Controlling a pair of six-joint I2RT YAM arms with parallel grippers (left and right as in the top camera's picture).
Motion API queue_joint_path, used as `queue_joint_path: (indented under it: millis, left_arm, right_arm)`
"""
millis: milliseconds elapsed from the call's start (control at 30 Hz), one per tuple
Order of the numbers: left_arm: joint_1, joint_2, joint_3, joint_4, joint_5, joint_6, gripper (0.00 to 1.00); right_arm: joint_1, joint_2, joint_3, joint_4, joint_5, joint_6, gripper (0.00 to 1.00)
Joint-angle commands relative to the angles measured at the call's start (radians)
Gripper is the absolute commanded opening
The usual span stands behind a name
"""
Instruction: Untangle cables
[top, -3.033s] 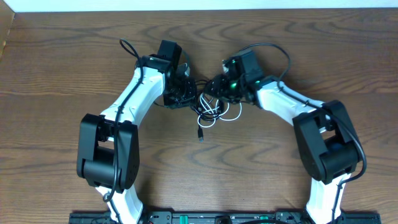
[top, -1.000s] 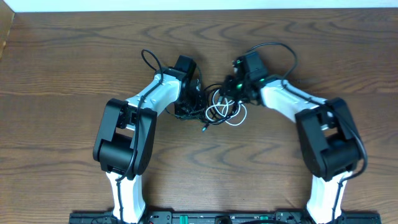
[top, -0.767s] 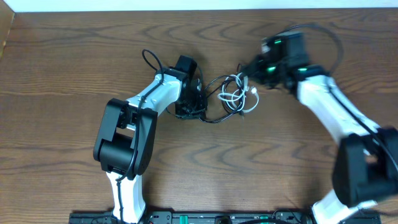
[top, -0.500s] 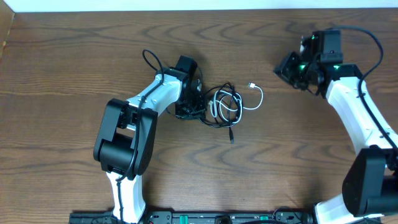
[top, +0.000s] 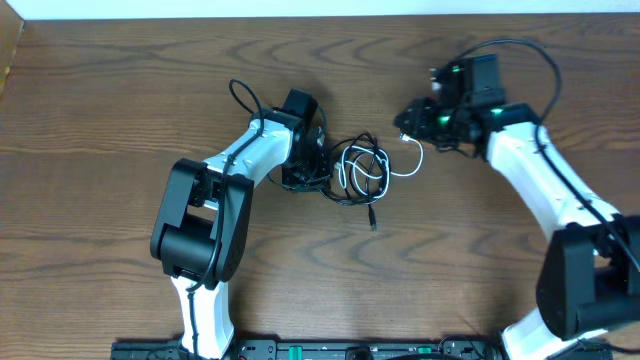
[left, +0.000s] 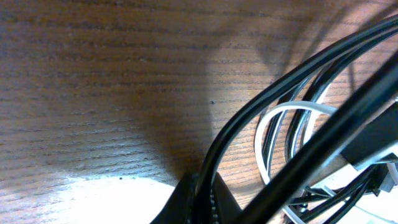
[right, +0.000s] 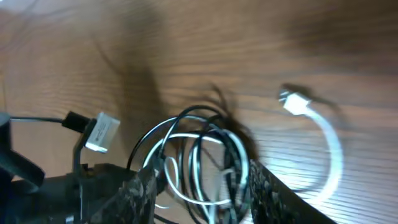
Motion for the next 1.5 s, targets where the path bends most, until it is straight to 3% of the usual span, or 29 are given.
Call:
queue_joint_path:
  millis: [0, 67, 333, 433, 567, 900, 1200, 1300, 1367, 1467]
  left_arm:
    - [-0.003, 0.034, -0.008, 0.003, -0.059, 0.013, 0.07]
    - [-0.003, 0.034, -0.008, 0.003, -0.059, 0.013, 0.08]
    - [-0.003, 0.034, -0.008, 0.003, -0.066, 0.013, 0.07]
    - [-0.003, 0.034, -0.008, 0.000, -0.066, 0.013, 0.07]
    - [-0.003, 0.034, -0.008, 0.000, -0.095, 0.013, 0.07]
    - [-0.003, 0.034, -0.009, 0.000, -0.100, 0.013, 0.08]
    - [-0.003, 0.034, -0.009, 0.010, -0.104, 0.042, 0.07]
    - [-0.003, -0.005, -0.002, 0.029, -0.098, 0.156, 0.07]
    - [-0.003, -0.058, 0.003, 0.030, -0.089, 0.203, 0.07]
    - [-0.003, -0.177, 0.004, 0.029, -0.082, 0.266, 0.07]
  right_arm:
    - [0.061, 0.096, 0.001, 0.033, 0.002, 0.073, 0.38]
    - [0.081, 0.127, 0.001, 0.063, 0.004, 0.082, 0.30]
    - [0.153, 0.259, 0.001, 0.176, 0.004, 0.139, 0.24]
    - [0.148, 0.263, 0.002, 0.260, -0.008, 0.139, 0.01]
    - [0.074, 0.215, 0.016, 0.323, -0.032, 0.204, 0.01]
    - [-0.325, 0.132, 0.020, 0.334, -0.266, 0.357, 0.01]
    - [-0.378, 0.132, 0.020, 0.158, -0.229, 0.150, 0.01]
    - [-0.324, 0.132, 0.020, 0.145, -0.365, 0.004, 0.26]
    - [-0.294, 0.130, 0.021, 0.149, -0.401, -0.024, 0.34]
    - [-0.237, 0.117, 0.022, 0.169, -0.411, -0.057, 0.36]
